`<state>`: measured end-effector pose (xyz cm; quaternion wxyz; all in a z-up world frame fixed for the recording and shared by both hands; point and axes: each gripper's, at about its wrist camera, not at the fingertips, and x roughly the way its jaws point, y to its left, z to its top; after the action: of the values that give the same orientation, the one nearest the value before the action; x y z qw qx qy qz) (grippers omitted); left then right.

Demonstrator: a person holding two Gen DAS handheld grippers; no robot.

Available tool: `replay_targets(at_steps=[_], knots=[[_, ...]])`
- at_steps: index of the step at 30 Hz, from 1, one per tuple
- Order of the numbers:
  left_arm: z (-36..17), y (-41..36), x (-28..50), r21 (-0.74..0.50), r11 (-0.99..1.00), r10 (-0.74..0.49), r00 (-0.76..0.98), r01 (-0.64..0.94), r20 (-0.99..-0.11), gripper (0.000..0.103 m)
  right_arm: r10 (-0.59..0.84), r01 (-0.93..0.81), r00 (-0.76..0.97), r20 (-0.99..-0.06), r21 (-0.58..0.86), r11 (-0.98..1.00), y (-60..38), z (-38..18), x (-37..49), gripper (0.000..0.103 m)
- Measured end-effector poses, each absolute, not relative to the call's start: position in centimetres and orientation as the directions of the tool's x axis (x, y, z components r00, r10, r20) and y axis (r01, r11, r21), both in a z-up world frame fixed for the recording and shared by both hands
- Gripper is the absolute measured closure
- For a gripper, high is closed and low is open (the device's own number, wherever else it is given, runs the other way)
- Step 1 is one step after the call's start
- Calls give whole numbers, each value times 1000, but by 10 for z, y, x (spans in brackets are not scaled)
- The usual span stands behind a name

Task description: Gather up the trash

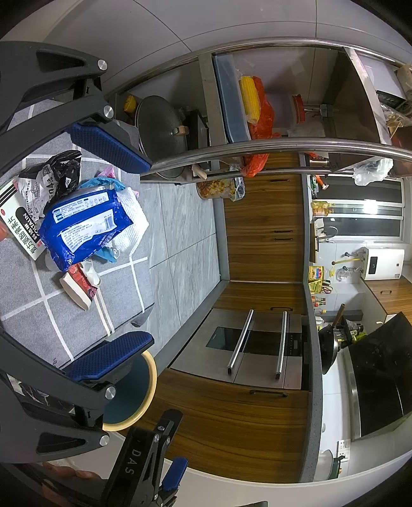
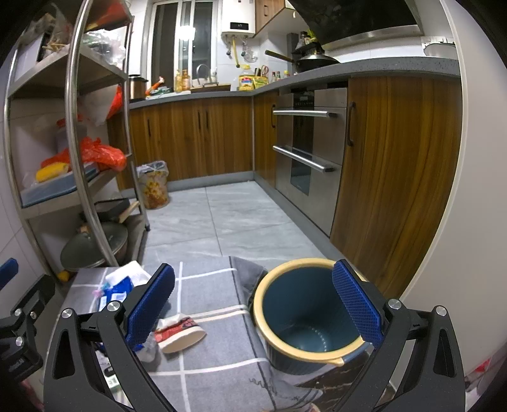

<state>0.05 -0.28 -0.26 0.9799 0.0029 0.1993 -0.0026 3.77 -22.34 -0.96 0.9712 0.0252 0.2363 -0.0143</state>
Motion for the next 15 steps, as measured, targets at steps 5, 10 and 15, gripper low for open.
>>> replay_targets(at_steps=[5,10,15], knots=[[-2,-2,0,7,1000,-3,920,6,-391,5,-17,41,888,-459,41,998,-223,-10,38,4],[-1,0,0,9,1000,-3,921,7,-390,5,-18,41,888,-459,41,998,-223,-10,38,4],[-2,-3,0,5,1000,-3,921,5,-390,5,-17,41,888,-459,41,998,-223,-10,38,4]])
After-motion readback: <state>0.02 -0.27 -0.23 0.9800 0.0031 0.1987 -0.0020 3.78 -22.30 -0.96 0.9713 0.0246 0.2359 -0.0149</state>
